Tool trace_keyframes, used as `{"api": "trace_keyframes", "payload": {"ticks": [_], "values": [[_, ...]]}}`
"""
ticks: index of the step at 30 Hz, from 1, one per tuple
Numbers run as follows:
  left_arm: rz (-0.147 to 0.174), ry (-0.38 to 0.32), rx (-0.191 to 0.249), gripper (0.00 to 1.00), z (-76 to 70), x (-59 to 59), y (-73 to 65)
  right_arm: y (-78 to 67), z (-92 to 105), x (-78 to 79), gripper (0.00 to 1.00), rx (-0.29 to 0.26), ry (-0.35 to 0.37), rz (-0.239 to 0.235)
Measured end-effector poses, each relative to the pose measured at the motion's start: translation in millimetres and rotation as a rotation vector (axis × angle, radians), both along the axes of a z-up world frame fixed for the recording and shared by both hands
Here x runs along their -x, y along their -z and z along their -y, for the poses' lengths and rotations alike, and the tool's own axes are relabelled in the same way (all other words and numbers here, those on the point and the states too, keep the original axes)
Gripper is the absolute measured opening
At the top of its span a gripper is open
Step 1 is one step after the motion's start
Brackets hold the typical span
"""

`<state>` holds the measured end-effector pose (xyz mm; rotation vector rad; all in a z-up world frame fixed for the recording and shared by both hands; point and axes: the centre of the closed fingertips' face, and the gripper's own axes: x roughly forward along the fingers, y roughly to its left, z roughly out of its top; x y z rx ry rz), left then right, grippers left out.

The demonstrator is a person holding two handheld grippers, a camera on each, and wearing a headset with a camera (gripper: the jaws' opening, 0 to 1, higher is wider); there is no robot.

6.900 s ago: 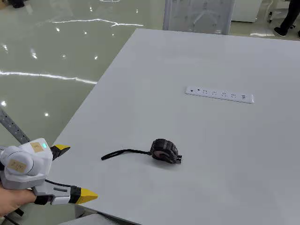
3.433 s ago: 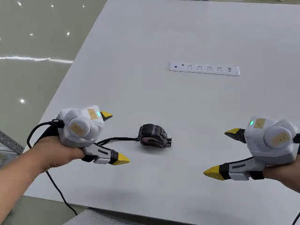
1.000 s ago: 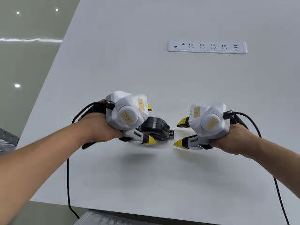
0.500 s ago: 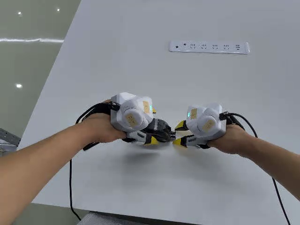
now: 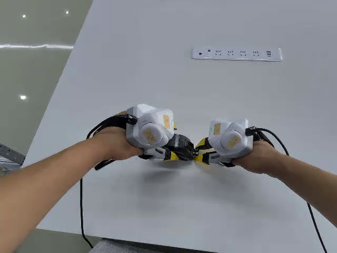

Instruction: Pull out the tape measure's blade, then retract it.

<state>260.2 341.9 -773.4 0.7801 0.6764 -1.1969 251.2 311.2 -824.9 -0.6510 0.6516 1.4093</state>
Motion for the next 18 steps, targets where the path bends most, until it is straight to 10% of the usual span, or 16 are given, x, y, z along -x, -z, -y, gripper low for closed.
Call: {"api": "trace_keyframes", "payload": {"ticks": [18], "values": [[-0.01, 0.018, -0.01, 0.3, 1.2, 1.1, 0.8, 1.2, -0.6, 0.4, 0.13, -0.001, -0.019, -0.013]]}}
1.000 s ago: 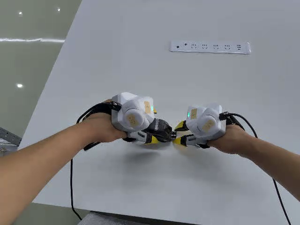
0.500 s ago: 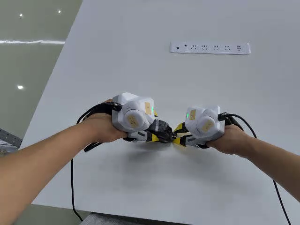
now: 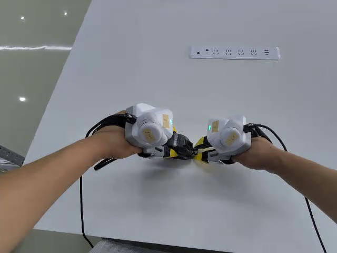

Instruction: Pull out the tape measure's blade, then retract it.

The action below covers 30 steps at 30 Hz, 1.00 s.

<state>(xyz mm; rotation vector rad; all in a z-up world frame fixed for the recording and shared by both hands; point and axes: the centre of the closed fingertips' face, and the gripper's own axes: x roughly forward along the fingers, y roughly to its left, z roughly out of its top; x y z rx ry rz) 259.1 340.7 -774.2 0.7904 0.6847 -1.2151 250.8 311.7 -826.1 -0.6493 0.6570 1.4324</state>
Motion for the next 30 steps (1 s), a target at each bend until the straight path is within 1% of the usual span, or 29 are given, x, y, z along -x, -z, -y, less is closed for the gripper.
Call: {"api": "trace_keyframes", "payload": {"ticks": [7, 16, 24, 30], "values": [[-0.008, 0.017, -0.003, 0.29, -0.1, 0.5, 0.3, 0.1, -0.4, 0.3, 0.13, -0.005, -0.021, -0.001], [-0.02, 0.01, -0.012, 0.28, -1.0, -0.7, 1.0, -0.3, 0.4, -0.7, 0.11, -0.006, -0.039, 0.012], [-0.025, 0.011, -0.021, 0.27, -1.1, 0.0, 1.0, -0.2, 1.2, -0.8, 0.11, -0.007, -0.036, 0.003], [-0.023, 0.011, -0.023, 0.27, -0.7, 0.3, 0.5, -0.3, 4.7, -0.8, 0.11, -0.008, -0.031, -0.012]]}}
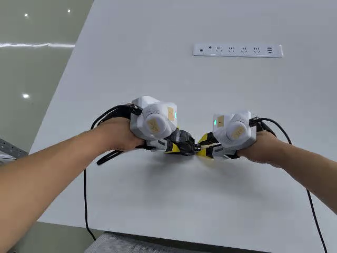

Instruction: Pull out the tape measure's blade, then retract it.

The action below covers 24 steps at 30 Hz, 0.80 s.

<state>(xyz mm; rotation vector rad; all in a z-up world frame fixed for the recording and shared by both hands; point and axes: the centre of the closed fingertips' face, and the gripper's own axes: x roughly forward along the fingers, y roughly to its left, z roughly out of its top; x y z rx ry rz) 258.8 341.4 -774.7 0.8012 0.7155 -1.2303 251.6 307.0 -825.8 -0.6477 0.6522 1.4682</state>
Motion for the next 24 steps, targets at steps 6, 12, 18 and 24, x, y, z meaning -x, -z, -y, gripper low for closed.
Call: {"api": "trace_keyframes", "payload": {"ticks": [6, 12, 18, 24], "values": [[0.0, 0.001, -0.003, 0.27, 0.4, 0.3, -0.1, 0.1, 6.5, 0.4, 0.11, 0.007, -0.003, -0.004], [-0.003, 0.001, -0.009, 0.27, 0.2, 0.5, 0.3, -0.4, 11.3, 1.2, 0.11, 0.01, -0.004, -0.006], [-0.002, 0.003, -0.012, 0.27, 1.1, 1.2, 0.3, -0.6, 17.1, 1.8, 0.11, 0.013, -0.004, -0.009], [-0.003, 0.005, -0.015, 0.27, 1.4, 1.6, 0.3, -0.9, 24.8, 2.0, 0.1, 0.018, -0.005, -0.012]]}}
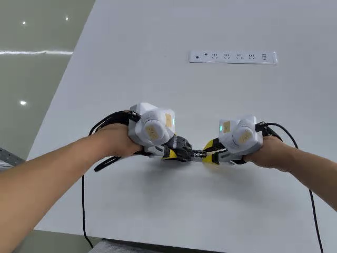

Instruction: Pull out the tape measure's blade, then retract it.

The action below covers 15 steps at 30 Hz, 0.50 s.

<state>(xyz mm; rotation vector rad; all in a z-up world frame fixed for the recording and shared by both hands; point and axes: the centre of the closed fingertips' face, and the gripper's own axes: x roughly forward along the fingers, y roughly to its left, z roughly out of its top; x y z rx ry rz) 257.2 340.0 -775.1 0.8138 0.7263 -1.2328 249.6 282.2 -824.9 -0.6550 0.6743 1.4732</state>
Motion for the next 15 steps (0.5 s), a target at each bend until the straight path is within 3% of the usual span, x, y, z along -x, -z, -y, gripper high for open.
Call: {"api": "trace_keyframes", "payload": {"ticks": [15], "values": [[0.0, 0.003, -0.006, 0.27, 0.1, 0.2, 0.4, 0.4, 26.0, 0.2, 0.1, 0.014, 0.015, -0.01]]}}
